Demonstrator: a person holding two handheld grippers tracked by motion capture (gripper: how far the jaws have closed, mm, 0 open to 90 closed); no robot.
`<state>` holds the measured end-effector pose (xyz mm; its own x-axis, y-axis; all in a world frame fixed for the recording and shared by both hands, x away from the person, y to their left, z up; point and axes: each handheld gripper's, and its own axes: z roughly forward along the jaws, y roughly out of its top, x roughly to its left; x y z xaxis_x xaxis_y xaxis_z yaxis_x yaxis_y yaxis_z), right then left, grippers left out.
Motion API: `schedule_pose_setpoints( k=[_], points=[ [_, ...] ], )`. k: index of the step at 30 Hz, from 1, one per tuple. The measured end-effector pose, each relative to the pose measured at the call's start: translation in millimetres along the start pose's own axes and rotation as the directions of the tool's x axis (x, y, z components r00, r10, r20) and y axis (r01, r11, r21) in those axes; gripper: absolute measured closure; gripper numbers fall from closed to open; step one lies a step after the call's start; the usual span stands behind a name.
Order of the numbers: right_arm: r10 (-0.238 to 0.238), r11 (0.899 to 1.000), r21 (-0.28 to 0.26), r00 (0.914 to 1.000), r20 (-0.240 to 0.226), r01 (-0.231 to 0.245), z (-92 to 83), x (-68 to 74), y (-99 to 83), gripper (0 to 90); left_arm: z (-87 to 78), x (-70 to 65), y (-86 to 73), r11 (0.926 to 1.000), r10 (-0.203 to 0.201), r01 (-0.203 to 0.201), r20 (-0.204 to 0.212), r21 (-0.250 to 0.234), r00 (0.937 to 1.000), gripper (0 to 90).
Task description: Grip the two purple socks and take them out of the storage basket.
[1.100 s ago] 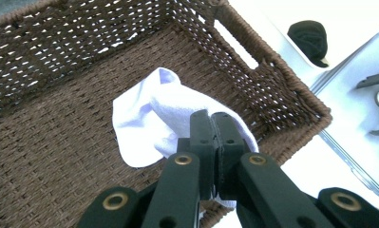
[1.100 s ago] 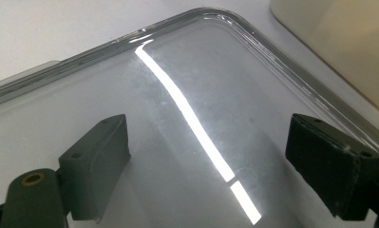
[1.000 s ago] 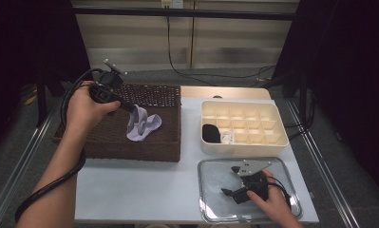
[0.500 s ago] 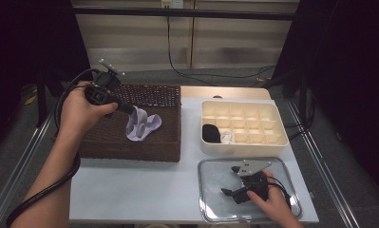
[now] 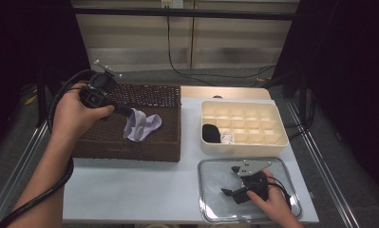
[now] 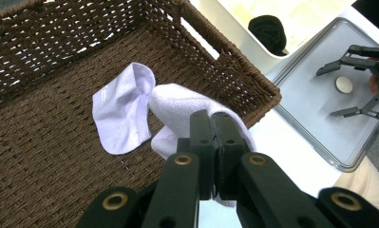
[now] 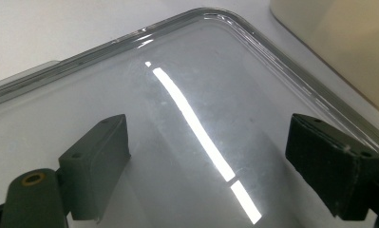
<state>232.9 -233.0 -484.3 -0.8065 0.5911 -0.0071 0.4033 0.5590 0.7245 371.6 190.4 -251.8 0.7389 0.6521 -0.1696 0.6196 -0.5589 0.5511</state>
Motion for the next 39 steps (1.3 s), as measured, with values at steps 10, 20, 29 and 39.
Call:
schedule_pose_setpoints(
  k=[10,20,29,39],
  points=[
    [-0.005,1.0,-0.002,1.0,0.005,0.005,0.0,-0.3,0.0,14.1,-4.0,-7.2,-8.6,0.9999,0.015,-0.015,0.012,0.002,0.9998,88.7],
    [0.002,1.0,0.002,1.0,-0.003,-0.002,0.0,0.1,0.0,14.1,-3.9,-16.7,-21.0,0.9995,0.03,-0.03,0.031,0.001,0.9991,88.6],
    [-0.001,1.0,0.004,1.0,-0.002,0.001,-0.2,0.0,-0.1,14.1,-0.1,-30.5,-34.4,0.9982,0.059,-0.058,0.053,-0.012,0.9969,88.3],
    [0.0,1.0,0.003,1.0,-0.001,0.0,-0.2,0.2,-0.1,14.1,20.8,-41.1,-43.8,0.9968,0.071,-0.074,0.1,0.028,0.9925,86.6]
  ],
)
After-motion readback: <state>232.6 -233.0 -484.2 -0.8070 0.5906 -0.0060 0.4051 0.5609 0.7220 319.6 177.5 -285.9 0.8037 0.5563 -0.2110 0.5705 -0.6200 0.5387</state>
